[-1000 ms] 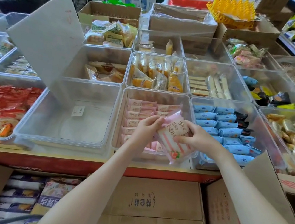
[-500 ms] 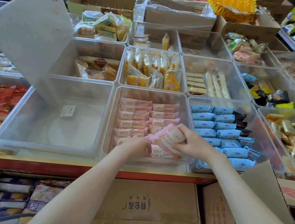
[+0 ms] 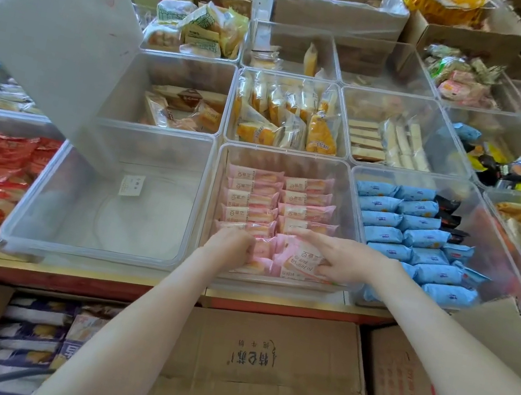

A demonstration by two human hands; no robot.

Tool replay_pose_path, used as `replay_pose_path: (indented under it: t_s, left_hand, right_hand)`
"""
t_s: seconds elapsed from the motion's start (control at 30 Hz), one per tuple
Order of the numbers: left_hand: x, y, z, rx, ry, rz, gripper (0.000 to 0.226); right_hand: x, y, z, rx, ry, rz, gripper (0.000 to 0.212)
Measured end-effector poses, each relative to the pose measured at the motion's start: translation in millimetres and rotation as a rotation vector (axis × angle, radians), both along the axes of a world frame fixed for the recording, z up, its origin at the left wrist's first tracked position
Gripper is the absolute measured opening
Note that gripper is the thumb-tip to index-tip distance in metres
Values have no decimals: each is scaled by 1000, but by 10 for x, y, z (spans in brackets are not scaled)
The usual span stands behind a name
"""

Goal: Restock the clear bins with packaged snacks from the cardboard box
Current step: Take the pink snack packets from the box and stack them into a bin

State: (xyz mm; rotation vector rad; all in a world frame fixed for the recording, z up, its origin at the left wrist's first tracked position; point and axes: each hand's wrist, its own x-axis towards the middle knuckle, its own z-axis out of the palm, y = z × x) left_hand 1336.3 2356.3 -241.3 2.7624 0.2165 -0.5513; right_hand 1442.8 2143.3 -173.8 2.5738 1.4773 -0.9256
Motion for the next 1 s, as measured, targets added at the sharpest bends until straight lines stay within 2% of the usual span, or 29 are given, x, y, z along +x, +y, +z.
replay_pose_path:
  t_s: [0.43, 0.57, 0.67, 0.77, 0.9, 1.0]
  left_hand:
    - [1, 33, -25, 38, -60, 166, 17]
    - [20, 51, -21, -33, -15, 179, 12]
    - [13, 56, -11, -96, 39, 126, 14]
    - [-32, 79, -14, -155, 65, 97, 18]
    - [-89, 110, -28, -188, 84, 83, 24]
    - [-79, 24, 72, -201, -50, 89, 29]
  right_hand:
    - [120, 49, -64, -93, 36, 72, 75]
    - [99, 97, -250, -158, 101, 66, 51]
    - [42, 114, -416, -103, 143, -41, 48]
    - [22, 93, -543, -191, 14, -47, 50]
    - [58, 55, -567, -301, -165, 67, 52]
    - [70, 51, -530, -250, -235, 73, 52]
